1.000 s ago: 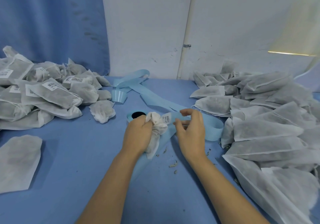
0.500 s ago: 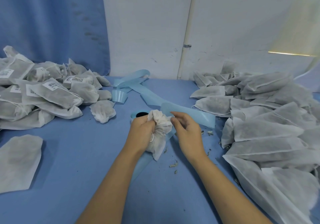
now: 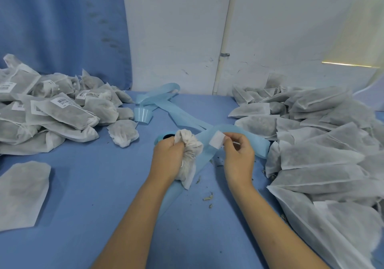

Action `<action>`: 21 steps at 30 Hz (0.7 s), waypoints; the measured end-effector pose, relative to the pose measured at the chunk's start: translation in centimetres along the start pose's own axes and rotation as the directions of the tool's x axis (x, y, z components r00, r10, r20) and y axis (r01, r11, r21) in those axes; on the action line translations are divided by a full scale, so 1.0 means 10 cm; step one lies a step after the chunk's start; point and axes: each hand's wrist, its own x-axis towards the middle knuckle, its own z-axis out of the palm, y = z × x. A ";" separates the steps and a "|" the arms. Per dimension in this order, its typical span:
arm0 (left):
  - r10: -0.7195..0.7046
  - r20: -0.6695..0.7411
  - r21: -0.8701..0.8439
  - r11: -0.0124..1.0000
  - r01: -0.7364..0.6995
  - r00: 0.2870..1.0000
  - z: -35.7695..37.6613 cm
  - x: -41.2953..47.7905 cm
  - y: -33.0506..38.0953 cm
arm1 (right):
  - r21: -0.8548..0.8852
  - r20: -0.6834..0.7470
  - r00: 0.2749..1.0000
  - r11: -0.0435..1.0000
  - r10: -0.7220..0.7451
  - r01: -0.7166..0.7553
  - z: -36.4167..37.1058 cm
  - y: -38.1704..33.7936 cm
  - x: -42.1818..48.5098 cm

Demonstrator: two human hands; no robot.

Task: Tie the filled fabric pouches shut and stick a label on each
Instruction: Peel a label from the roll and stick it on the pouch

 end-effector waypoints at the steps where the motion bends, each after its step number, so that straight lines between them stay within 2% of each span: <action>1: -0.004 -0.005 0.026 1.000 0.004 1.000 0.00 0.00 0.00 | -0.011 -0.025 0.999 1.000 -0.021 0.021 -0.01 -0.01 0.00; 5: -0.079 -0.016 -0.008 0.997 0.079 0.997 0.02 0.02 0.05 | 0.038 -0.018 0.999 0.998 -0.045 0.045 -0.03 -0.07 -0.01; 8: -0.143 0.037 -0.244 0.959 0.147 0.989 0.02 0.03 0.12 | 0.075 0.027 1.000 0.997 -0.009 0.007 -0.02 -0.12 -0.02; 10: -0.137 0.082 -0.397 0.904 0.158 0.987 0.01 0.03 0.14 | 0.115 0.032 0.999 0.993 0.028 -0.031 -0.01 -0.14 -0.03; 12: -0.115 0.103 -0.471 0.869 0.151 0.988 0.01 0.03 0.14 | 0.199 0.018 0.997 0.977 0.071 -0.073 0.00 -0.17 -0.03; 14: -0.111 0.114 -0.501 0.852 0.154 0.987 0.01 0.04 0.13 | 0.294 0.029 0.995 0.950 0.100 -0.105 0.02 -0.20 -0.03; 16: -0.107 0.123 -0.511 0.845 0.156 0.987 0.00 0.05 0.11 | 0.367 0.099 0.991 0.922 0.094 -0.125 0.02 -0.22 -0.03; 21: -0.088 0.129 -0.465 0.874 0.138 0.988 0.01 0.05 0.09 | 0.306 0.310 0.949 0.951 -0.060 -0.040 0.05 -0.25 -0.10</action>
